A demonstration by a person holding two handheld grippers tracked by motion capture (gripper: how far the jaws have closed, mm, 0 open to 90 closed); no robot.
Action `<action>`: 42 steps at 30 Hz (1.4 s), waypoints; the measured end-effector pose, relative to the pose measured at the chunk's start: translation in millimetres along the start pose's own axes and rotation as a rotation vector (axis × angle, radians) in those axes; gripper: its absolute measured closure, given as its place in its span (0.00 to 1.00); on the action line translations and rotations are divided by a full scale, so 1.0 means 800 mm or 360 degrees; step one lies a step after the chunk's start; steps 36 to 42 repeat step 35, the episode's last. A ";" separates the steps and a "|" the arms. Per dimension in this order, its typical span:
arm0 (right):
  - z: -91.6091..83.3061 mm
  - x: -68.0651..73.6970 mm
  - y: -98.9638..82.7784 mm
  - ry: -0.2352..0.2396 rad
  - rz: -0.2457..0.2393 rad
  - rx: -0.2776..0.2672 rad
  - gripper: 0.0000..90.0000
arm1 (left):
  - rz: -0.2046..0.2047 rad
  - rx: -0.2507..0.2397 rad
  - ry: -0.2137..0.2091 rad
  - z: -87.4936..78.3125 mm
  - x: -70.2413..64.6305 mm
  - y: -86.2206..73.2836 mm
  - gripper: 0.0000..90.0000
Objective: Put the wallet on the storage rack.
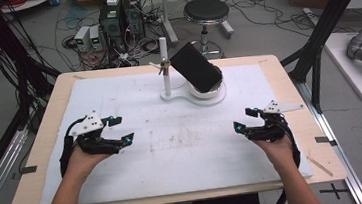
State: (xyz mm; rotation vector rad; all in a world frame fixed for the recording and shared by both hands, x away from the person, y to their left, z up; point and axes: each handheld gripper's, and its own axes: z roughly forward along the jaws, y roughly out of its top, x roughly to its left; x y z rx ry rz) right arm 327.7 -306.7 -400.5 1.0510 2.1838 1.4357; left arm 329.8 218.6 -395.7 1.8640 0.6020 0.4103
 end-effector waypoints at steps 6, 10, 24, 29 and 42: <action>0.001 -0.003 -0.001 -0.0016 0.0013 0.0017 0.24 | -0.0040 -0.0024 0.0020 -0.006 0.007 -0.006 0.26; 0.002 0.000 -0.001 -0.0014 -0.0009 0.0018 0.24 | -0.0060 0.0001 0.0038 -0.007 0.010 -0.010 0.26; 0.008 0.003 -0.001 0.0016 -0.0017 0.0063 0.24 | -0.0095 0.0012 0.0061 -0.004 0.010 -0.013 0.26; 0.010 0.004 -0.001 0.0025 -0.0024 0.0073 0.24 | -0.0100 0.0001 0.0051 -0.005 0.012 -0.014 0.26; 0.007 0.002 -0.001 0.0008 -0.0016 0.0051 0.24 | -0.0117 -0.0017 0.0056 -0.008 0.013 -0.015 0.26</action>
